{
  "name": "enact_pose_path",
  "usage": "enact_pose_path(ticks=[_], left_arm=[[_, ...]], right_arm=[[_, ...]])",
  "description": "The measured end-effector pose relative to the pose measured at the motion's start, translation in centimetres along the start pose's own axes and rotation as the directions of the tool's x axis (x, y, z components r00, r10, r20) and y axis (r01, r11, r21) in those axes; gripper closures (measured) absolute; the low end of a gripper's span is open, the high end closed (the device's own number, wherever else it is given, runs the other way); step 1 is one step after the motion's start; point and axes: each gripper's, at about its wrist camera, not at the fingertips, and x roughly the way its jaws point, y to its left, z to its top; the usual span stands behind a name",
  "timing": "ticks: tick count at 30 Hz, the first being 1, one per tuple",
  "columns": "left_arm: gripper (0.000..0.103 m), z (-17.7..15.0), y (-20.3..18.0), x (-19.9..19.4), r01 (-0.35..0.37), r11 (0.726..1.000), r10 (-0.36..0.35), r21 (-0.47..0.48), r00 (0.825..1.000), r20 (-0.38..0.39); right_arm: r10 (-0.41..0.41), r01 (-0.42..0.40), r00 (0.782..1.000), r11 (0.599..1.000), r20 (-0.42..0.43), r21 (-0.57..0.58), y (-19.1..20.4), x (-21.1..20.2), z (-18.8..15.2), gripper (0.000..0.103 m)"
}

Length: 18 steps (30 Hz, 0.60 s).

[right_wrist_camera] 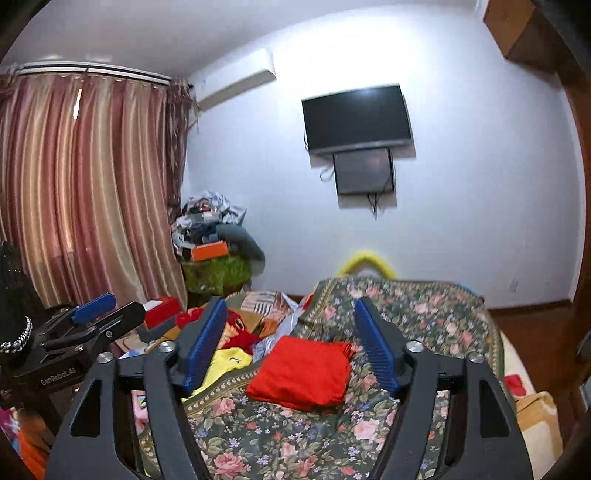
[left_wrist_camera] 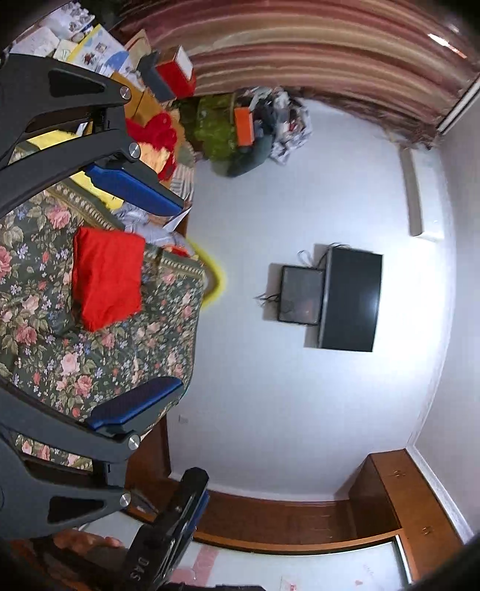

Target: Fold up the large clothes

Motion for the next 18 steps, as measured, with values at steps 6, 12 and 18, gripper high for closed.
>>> enact_pose_path(ticks=[6, 12, 18], left_arm=[[0.001, -0.5, -0.6, -2.2, -0.068, 0.998, 0.067, 0.012, 0.997, 0.046], [0.001, -1.1, -1.4, -2.9, -0.089, 0.995, 0.087, 0.050, 0.995, 0.041], [0.001, -1.6, -1.9, -2.9, -0.083, 0.995, 0.080, 0.064, 0.996, 0.041]], right_arm=[[-0.035, 0.035, 0.998, 0.999, 0.042, 0.001, 0.5, -0.8, -0.3, 0.007], [-0.046, 0.046, 0.998, 0.999, 0.038, -0.004, 0.7, -0.7, -0.3, 0.000], [-0.061, 0.062, 0.997, 0.998, 0.036, -0.019, 0.6, -0.7, -0.5, 0.000]])
